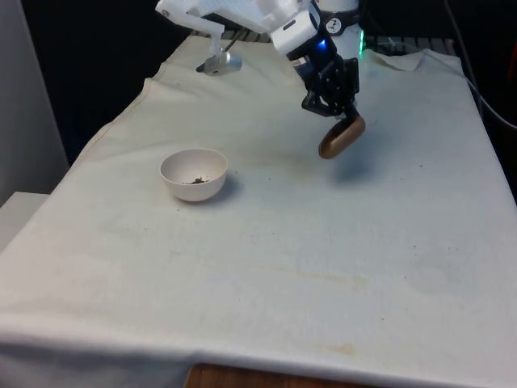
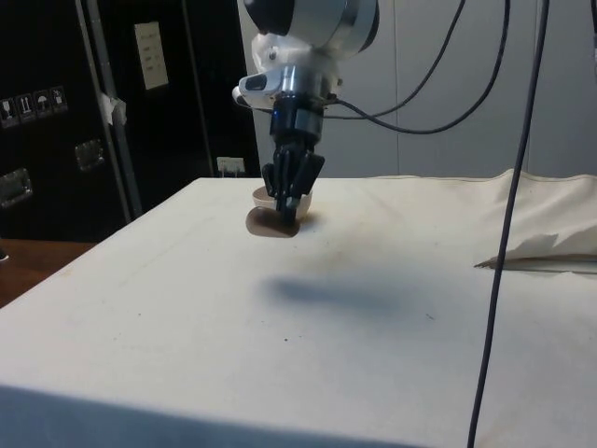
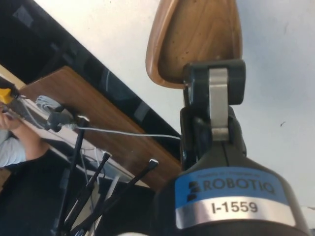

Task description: Pour the coffee beans from the cup into the bowl.

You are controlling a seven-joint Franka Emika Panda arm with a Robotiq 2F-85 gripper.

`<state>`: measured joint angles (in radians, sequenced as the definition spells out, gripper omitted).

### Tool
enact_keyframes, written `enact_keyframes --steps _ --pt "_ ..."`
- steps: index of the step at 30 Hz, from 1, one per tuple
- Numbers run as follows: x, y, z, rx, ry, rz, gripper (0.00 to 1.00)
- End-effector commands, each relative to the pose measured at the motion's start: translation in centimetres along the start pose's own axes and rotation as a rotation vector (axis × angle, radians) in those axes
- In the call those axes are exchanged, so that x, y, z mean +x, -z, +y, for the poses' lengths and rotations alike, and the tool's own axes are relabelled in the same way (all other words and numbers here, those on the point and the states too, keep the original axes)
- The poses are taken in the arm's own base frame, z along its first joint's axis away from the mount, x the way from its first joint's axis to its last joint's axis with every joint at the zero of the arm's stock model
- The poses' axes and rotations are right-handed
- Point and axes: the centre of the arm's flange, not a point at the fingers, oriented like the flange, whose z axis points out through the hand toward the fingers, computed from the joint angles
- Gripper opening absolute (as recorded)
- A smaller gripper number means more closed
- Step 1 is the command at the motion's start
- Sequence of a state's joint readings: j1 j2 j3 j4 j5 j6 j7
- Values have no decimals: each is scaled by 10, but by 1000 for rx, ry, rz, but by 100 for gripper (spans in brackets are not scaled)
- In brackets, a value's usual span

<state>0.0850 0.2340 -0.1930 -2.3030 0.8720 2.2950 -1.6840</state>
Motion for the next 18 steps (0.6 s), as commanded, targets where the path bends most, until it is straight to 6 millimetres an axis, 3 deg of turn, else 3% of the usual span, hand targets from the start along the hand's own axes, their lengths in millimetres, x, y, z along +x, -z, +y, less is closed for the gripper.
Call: enact_keyframes --steps 1,18 --pt "0 0 1 -18 -6 -16 0" --pt "2 -1 5 -82 -34 -51 0"
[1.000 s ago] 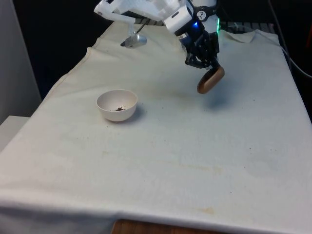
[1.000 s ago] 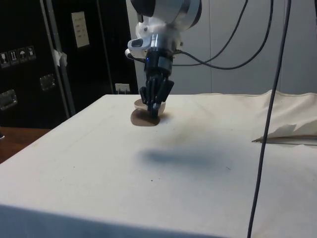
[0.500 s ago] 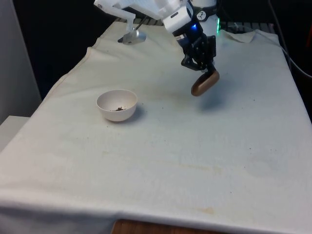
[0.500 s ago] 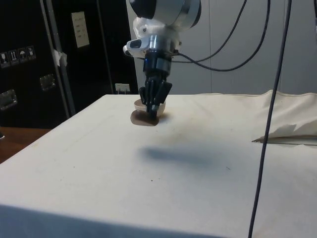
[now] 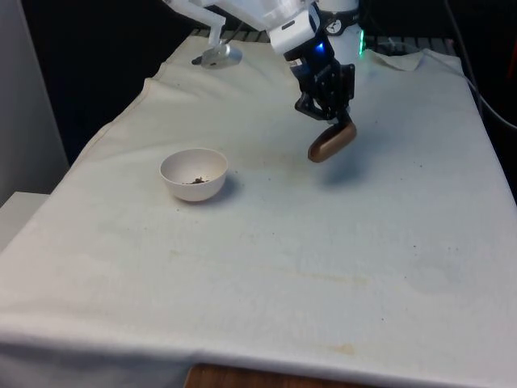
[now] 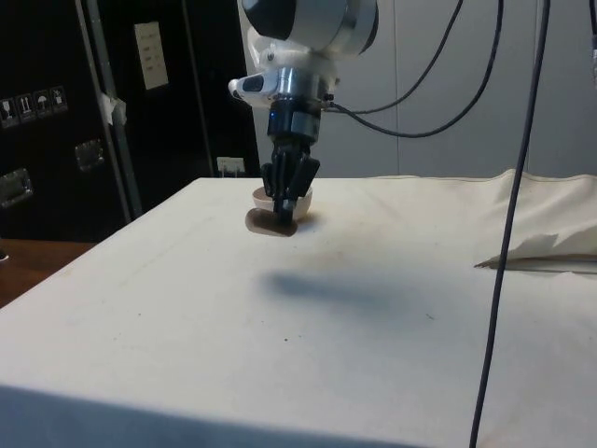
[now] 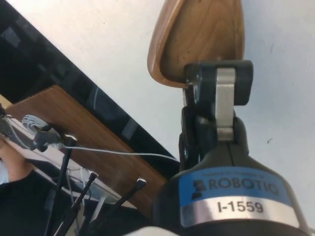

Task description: Pour the coffee beans from the cup into the bowl.

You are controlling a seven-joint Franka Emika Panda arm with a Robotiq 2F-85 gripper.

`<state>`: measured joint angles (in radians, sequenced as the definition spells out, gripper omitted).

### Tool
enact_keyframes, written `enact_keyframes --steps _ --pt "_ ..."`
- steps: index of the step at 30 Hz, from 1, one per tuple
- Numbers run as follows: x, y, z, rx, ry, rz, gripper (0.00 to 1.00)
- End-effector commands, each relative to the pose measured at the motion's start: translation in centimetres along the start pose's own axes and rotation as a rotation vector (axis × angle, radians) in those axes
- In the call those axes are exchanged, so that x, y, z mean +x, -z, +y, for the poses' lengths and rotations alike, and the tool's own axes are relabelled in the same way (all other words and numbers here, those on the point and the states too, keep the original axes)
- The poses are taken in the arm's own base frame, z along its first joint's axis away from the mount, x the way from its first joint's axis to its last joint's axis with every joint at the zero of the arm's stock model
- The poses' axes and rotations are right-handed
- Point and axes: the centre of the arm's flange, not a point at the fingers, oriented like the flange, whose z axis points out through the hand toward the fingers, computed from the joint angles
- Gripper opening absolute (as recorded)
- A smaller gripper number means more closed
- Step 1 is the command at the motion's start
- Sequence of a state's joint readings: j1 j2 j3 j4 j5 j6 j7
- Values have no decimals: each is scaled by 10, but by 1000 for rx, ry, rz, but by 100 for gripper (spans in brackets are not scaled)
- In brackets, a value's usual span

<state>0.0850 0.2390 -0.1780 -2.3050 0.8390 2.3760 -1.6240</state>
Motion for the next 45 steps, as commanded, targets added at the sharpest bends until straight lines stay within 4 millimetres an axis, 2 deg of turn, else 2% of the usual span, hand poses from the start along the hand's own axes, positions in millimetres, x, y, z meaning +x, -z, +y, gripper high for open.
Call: enact_keyframes --steps 1,22,32,45 --pt "0 -1 0 -19 -6 -18 0" --pt "8 -7 -5 -56 -25 -20 0" --pt "8 -21 -15 -99 -28 -56 0" --pt "9 -30 -22 -136 -12 -95 0"
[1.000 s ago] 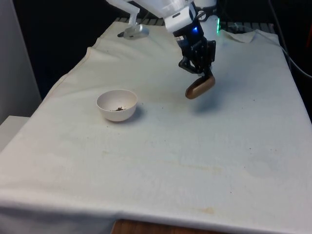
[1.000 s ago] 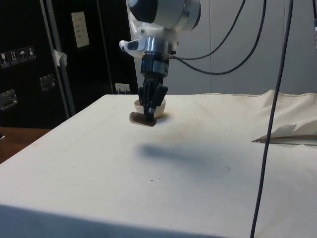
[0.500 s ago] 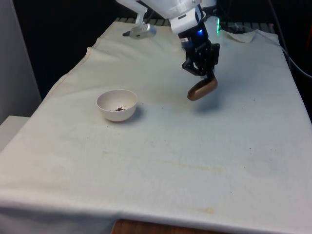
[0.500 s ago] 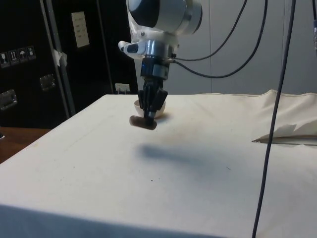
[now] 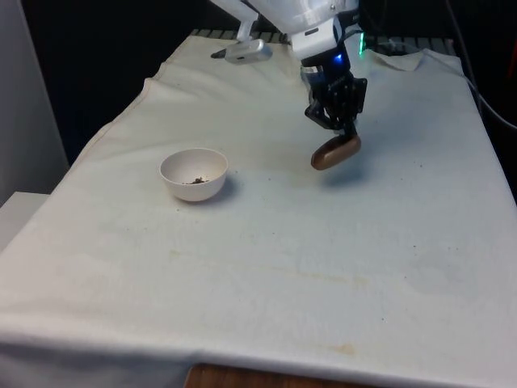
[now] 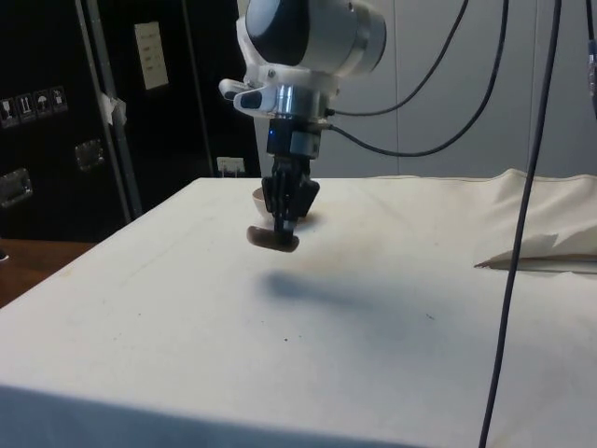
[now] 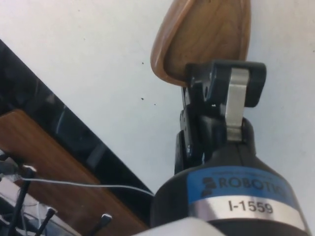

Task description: Pour the coffee beans from the cup into the bowl.

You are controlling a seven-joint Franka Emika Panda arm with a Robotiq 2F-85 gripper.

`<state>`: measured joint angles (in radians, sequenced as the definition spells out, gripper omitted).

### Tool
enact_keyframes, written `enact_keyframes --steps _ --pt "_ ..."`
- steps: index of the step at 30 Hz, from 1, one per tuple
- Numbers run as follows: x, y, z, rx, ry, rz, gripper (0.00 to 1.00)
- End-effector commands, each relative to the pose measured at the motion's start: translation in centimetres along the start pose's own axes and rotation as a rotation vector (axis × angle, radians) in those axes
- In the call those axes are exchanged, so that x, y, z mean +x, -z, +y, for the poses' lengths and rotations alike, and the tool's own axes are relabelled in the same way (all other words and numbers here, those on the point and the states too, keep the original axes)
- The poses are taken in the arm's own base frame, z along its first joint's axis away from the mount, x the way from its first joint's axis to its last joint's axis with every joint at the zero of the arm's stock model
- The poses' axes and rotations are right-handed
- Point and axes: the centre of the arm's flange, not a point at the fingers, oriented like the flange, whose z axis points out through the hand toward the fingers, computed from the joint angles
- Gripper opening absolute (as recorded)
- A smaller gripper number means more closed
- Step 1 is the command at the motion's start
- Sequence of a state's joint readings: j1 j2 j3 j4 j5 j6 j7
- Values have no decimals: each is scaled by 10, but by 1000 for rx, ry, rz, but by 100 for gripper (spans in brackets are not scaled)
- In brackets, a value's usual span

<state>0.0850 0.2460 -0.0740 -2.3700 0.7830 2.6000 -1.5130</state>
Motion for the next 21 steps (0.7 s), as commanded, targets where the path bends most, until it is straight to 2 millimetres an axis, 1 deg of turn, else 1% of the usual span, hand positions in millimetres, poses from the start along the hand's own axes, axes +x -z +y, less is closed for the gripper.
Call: enact_keyframes --steps 1,14,16,17,21 --pt "-1 -2 -2 -19 0 -20 0" --pt "6 -9 -12 -58 22 -67 0" --pt "8 -7 -11 -43 25 -53 0" --pt "6 -10 -12 -63 24 -74 0" --pt "7 -11 -13 -77 28 -91 0"
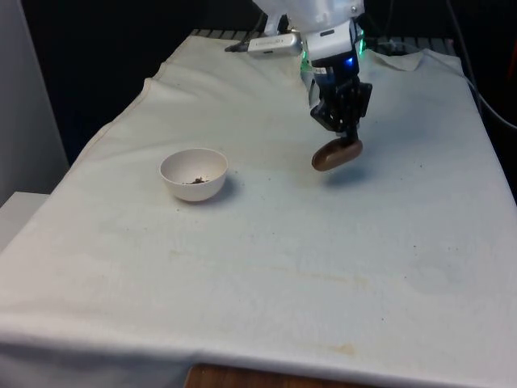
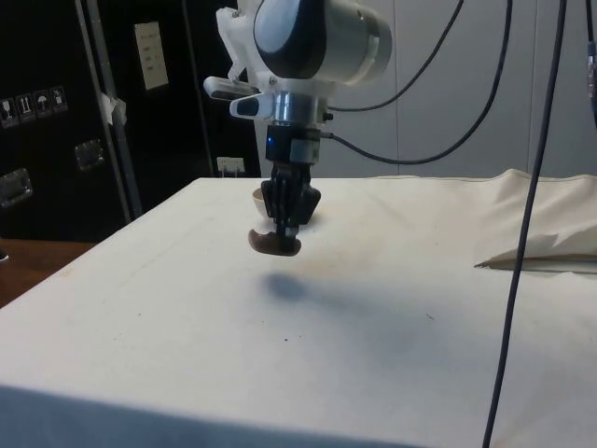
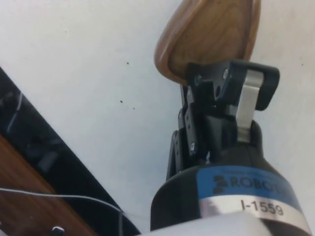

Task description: Pour the coffee beans from the cup into the bowl.

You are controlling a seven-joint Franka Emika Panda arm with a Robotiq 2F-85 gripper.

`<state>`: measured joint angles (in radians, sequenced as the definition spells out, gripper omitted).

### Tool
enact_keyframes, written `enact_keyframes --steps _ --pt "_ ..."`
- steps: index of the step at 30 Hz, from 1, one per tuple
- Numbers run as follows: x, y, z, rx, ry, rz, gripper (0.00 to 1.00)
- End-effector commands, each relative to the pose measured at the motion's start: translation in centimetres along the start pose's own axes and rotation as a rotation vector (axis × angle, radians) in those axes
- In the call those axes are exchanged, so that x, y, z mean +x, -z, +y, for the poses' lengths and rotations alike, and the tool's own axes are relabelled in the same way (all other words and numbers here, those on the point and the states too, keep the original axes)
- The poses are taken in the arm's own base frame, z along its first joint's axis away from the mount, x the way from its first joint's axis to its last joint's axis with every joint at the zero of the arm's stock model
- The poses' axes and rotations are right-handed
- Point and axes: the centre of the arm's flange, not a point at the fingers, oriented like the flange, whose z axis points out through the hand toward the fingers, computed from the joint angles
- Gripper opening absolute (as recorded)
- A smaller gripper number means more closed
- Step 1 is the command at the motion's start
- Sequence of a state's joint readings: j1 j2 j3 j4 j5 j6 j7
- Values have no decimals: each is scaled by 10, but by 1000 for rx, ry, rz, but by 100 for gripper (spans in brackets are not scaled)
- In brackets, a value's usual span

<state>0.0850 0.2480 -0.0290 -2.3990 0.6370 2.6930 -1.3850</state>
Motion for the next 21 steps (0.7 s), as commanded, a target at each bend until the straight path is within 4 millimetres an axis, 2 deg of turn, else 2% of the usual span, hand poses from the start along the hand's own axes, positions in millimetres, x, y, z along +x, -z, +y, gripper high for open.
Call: enact_keyframes --steps 1,13,21 --pt "-2 -3 0 -21 -4 -19 0" --pt "1 -1 2 -27 -36 -22 0" --pt "0 -9 6 -47 -101 -29 0"
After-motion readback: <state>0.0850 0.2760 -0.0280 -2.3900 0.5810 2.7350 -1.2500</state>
